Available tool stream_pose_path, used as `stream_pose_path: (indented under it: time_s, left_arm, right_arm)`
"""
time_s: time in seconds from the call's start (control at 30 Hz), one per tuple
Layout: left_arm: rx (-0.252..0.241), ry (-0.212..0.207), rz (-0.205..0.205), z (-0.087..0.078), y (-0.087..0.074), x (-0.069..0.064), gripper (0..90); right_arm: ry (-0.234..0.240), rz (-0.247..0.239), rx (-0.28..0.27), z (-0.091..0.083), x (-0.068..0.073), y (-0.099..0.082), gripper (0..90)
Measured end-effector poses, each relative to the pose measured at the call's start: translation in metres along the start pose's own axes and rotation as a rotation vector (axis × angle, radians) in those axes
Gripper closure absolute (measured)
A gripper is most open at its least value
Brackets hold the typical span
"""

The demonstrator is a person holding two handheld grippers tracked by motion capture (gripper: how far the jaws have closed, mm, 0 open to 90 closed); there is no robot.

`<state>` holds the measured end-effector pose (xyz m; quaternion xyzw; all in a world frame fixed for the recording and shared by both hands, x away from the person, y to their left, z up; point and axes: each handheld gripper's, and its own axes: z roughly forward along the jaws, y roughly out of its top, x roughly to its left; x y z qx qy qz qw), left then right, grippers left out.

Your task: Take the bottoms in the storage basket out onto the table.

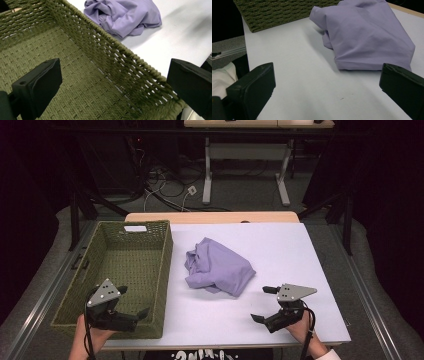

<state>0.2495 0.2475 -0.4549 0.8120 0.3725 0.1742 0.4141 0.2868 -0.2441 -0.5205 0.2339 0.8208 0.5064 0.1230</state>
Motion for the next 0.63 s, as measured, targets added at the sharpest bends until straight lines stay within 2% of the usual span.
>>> stream_pose_path:
  time_s: [0.33,0.63]
  left_arm:
    - [-0.028,0.007,-0.042,-0.001,-0.013,0.003,0.0]
    - [-0.055,0.018,-0.038,-0.002,-0.016,0.002,0.0]
  right_arm:
    - [0.002,0.005,0.000,0.000,-0.001,0.000,0.0]
    - [0.001,0.004,-0.002,0.000,-0.001,-0.001,0.0]
